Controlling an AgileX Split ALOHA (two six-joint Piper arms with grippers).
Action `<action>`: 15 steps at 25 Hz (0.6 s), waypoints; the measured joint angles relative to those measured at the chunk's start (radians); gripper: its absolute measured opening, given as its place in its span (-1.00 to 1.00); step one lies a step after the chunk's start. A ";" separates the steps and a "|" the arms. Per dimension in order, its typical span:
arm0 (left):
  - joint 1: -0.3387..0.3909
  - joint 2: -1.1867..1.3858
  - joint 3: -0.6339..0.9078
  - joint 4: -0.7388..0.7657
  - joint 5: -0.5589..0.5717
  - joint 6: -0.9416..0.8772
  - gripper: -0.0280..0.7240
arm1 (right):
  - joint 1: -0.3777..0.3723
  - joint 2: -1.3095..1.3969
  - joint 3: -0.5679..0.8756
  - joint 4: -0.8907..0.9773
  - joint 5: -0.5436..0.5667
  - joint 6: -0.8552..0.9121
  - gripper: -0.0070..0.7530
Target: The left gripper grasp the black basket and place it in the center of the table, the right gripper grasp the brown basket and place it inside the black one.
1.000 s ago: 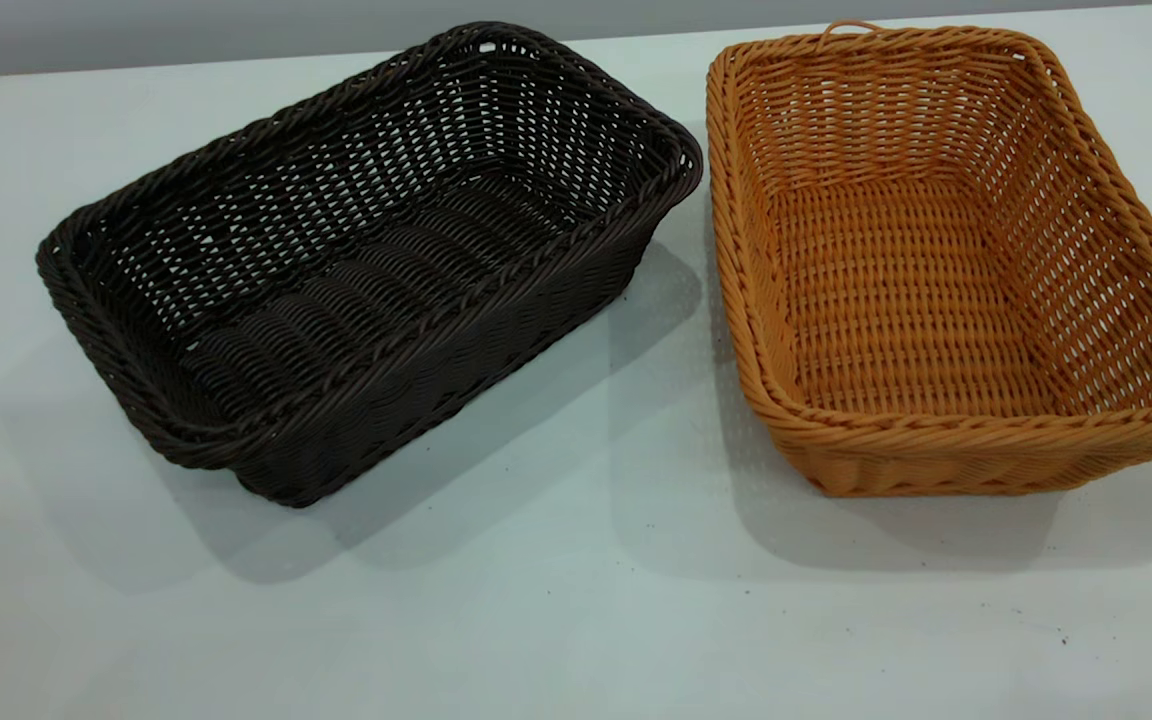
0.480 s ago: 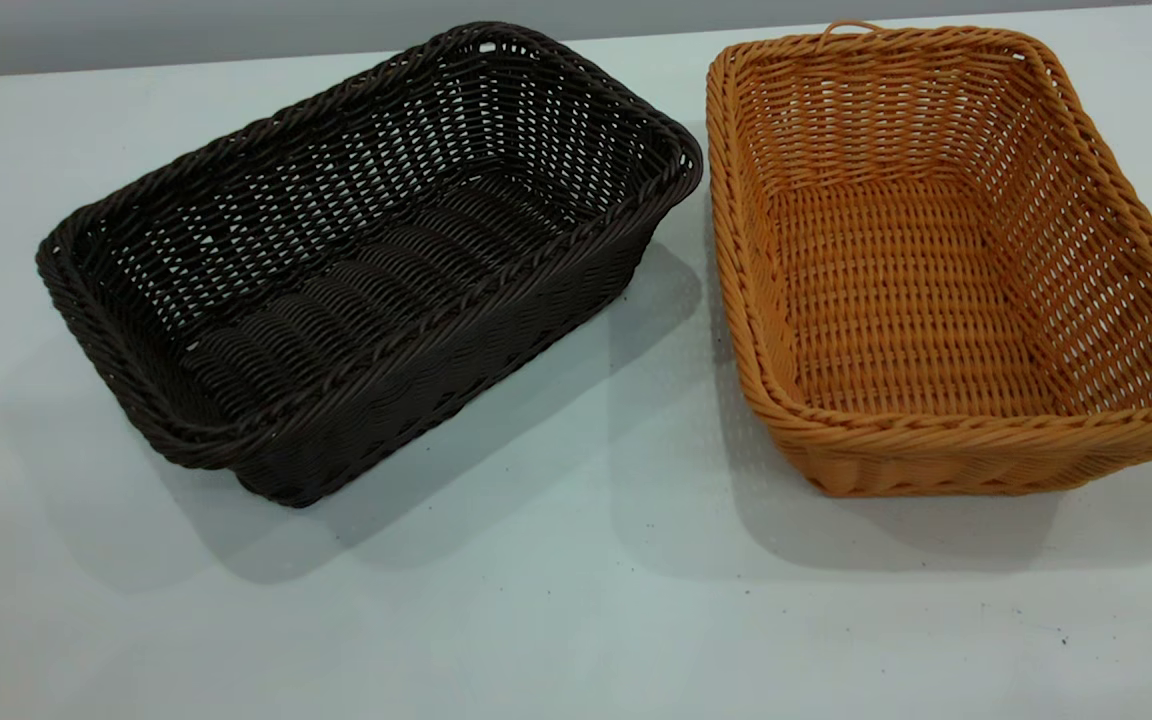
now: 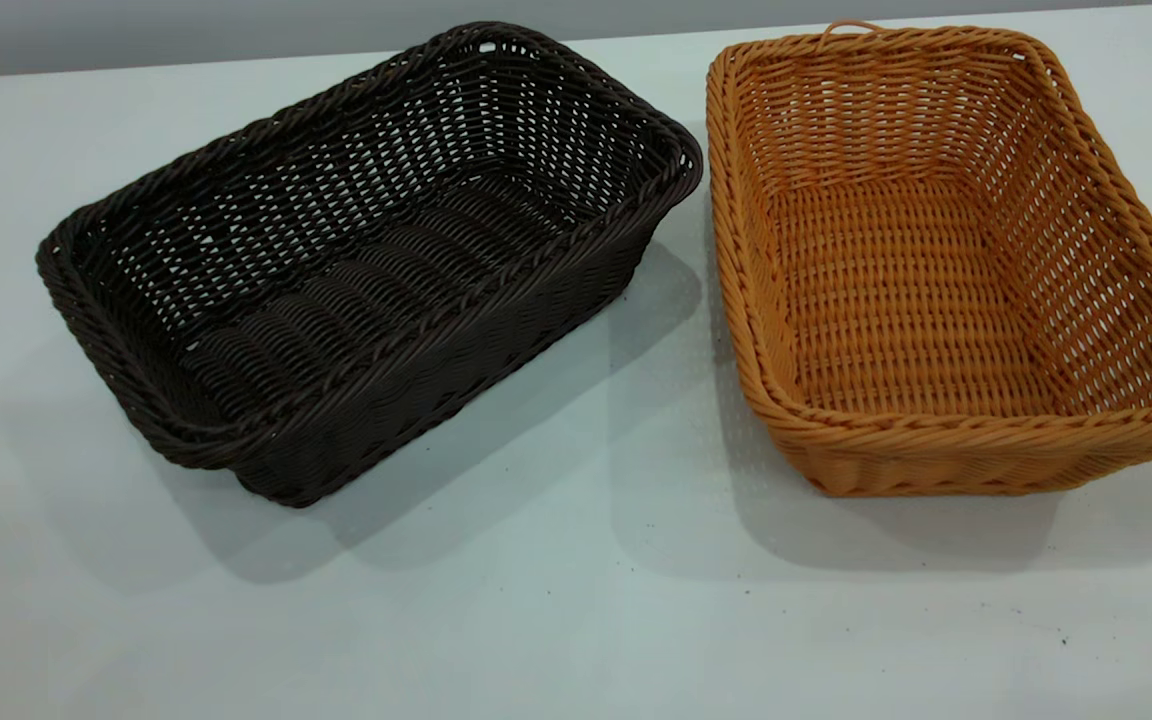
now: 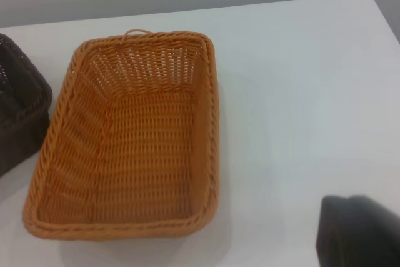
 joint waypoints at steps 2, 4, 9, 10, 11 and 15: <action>0.000 0.000 0.000 -0.008 0.000 0.000 -0.93 | 0.000 0.000 0.000 0.025 0.000 0.008 -0.97; 0.000 0.000 0.000 -0.026 0.000 0.000 -0.93 | 0.000 0.000 0.000 0.044 0.000 0.008 -0.97; 0.000 0.000 0.000 -0.054 -0.035 0.007 -0.93 | 0.000 0.000 0.000 0.035 0.000 0.008 -0.97; 0.000 0.000 0.000 -0.062 -0.044 0.026 -0.93 | 0.000 0.000 0.000 0.035 0.000 0.012 -0.96; 0.000 0.000 -0.001 -0.071 -0.042 0.045 -0.93 | 0.000 0.000 -0.001 0.038 0.000 0.014 -0.94; 0.000 0.000 -0.010 -0.166 -0.044 0.165 -0.92 | 0.000 0.019 -0.006 0.082 -0.003 -0.003 -0.72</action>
